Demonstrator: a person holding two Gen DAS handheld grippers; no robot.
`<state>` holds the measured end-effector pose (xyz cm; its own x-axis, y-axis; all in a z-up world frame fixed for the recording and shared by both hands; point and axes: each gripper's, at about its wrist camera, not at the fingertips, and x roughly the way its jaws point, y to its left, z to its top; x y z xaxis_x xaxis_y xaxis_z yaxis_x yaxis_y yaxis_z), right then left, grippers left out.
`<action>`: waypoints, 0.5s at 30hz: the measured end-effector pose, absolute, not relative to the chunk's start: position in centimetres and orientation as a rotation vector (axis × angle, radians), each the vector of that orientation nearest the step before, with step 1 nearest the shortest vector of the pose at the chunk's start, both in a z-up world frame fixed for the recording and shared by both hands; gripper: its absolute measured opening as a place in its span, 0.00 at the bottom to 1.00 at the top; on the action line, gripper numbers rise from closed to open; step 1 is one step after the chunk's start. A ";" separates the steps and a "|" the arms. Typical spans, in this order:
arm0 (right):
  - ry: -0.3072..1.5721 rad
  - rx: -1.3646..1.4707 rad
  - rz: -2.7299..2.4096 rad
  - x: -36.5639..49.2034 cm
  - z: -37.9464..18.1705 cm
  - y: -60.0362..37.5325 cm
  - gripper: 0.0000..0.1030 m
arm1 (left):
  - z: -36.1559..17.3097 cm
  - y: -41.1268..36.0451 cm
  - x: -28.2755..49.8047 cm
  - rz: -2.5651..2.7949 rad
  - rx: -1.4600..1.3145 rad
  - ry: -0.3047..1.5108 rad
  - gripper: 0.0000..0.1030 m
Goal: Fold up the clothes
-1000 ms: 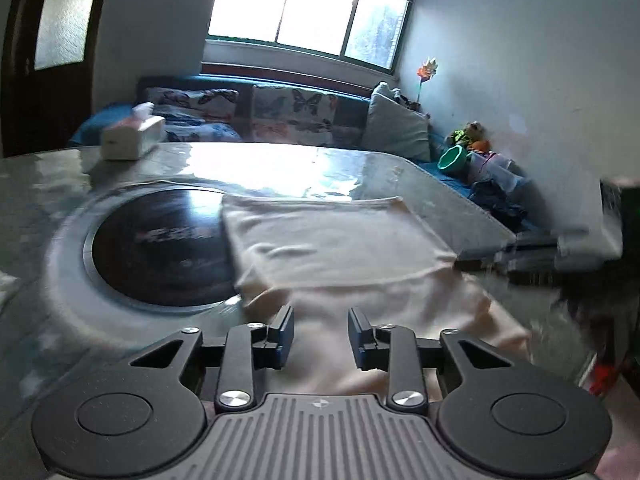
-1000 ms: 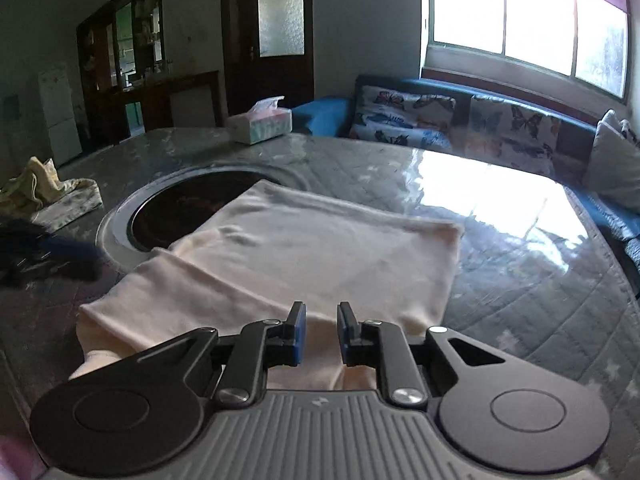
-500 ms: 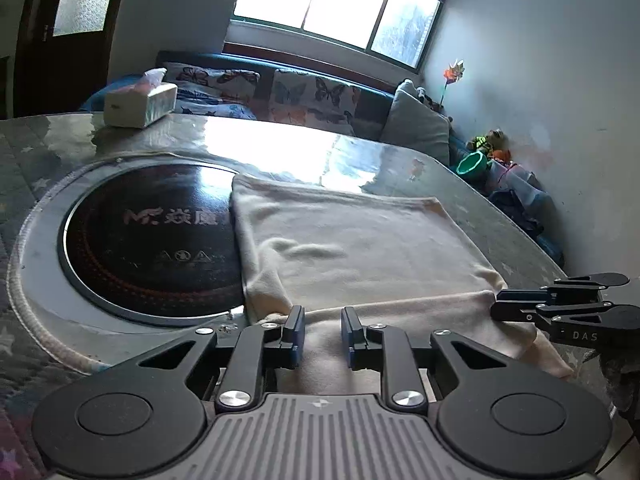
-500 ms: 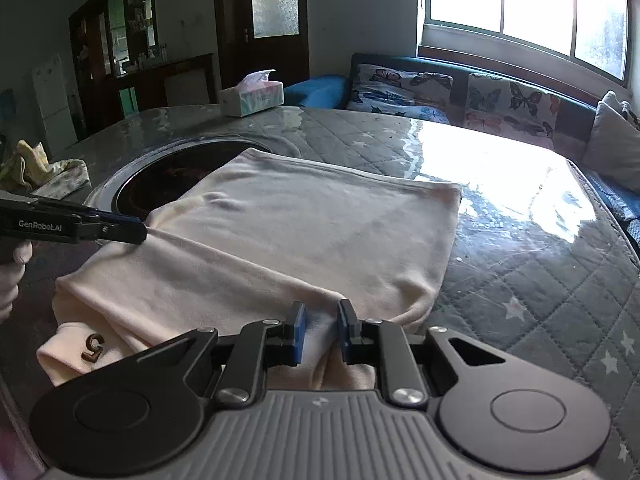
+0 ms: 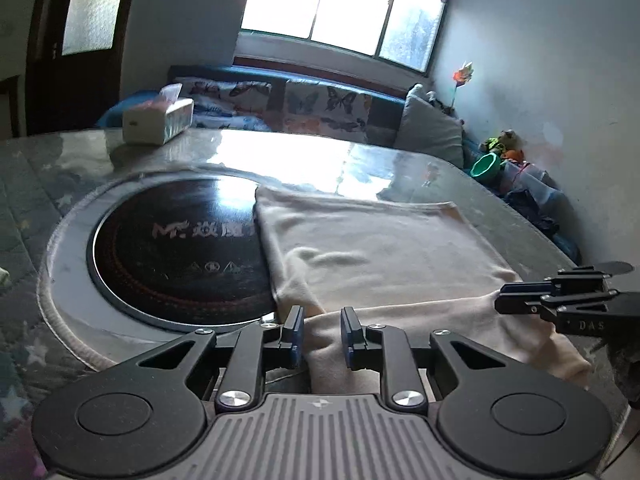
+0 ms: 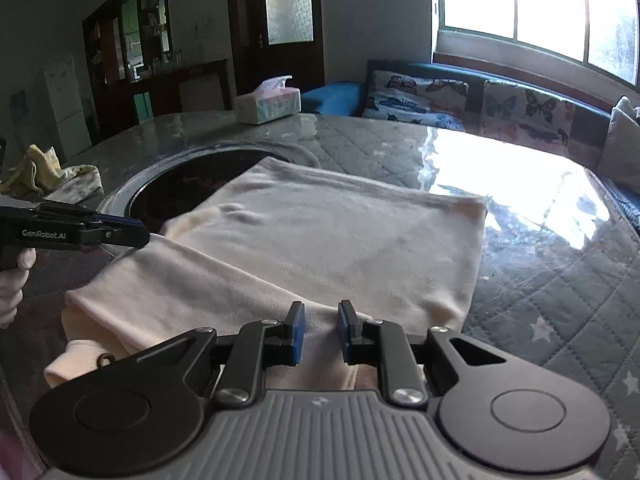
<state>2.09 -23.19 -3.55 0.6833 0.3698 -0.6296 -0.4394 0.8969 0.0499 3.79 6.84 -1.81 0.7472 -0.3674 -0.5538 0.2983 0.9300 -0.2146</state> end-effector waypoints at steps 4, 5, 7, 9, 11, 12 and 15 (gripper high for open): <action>0.672 -0.119 0.479 0.9 -3.0 -23.3 0.17 | -1.7 6.2 2.5 -0.403 -0.080 0.628 0.20; 0.673 -0.122 0.486 0.6 -3.0 -23.4 0.17 | -2.0 6.1 2.5 -0.398 -0.073 0.638 0.20; 0.684 -0.129 0.491 0.3 -3.3 -23.3 0.17 | -2.5 6.2 2.5 -0.383 -0.069 0.655 0.20; 0.701 -0.133 0.484 0.1 -3.9 -23.5 0.18 | -3.0 6.5 2.4 -0.367 -0.075 0.668 0.21; 0.693 -0.132 0.481 -0.3 -3.9 -23.7 0.18 | -3.1 6.7 2.2 -0.355 -0.075 0.671 0.21; 0.689 -0.131 0.479 -0.5 -3.7 -23.7 0.18 | -2.9 6.8 2.1 -0.351 -0.072 0.669 0.21; 0.669 -0.132 0.484 -0.9 -3.1 -23.7 0.18 | -2.0 6.8 1.4 -0.342 -0.069 0.642 0.20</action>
<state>-0.90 -23.74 -3.09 0.6790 0.3876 -0.6235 -0.4708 0.8815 0.0352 1.37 6.76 -2.01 0.7473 -0.3332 -0.5749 0.2912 0.9419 -0.1675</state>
